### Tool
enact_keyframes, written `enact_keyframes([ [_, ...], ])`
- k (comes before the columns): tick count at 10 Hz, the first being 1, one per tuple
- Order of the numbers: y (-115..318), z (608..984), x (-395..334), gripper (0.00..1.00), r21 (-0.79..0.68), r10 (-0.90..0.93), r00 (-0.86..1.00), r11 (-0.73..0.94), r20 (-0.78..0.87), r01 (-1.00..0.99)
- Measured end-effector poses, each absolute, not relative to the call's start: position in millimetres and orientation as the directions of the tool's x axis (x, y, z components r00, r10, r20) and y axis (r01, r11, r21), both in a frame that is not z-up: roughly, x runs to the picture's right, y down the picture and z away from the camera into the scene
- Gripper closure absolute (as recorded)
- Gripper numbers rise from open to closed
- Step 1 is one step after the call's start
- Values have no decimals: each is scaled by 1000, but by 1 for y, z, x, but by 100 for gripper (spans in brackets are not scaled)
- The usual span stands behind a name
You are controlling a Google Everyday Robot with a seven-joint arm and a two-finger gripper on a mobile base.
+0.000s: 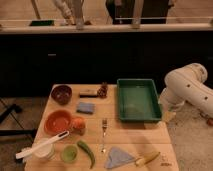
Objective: Place apple in table surface
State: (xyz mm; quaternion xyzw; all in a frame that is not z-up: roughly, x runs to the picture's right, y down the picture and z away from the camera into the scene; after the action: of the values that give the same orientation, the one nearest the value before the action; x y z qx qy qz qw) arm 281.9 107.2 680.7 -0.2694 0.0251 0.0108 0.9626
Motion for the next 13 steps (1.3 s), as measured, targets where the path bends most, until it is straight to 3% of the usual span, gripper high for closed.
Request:
enact_keyframes([
  [4,94,667,215,38,-437,-195,979,878,52,198],
  [9,104,651,153,38,-331,-604,746,669,279,665],
  [13,106,648,145,38,-309,-650,696,624,305,718],
])
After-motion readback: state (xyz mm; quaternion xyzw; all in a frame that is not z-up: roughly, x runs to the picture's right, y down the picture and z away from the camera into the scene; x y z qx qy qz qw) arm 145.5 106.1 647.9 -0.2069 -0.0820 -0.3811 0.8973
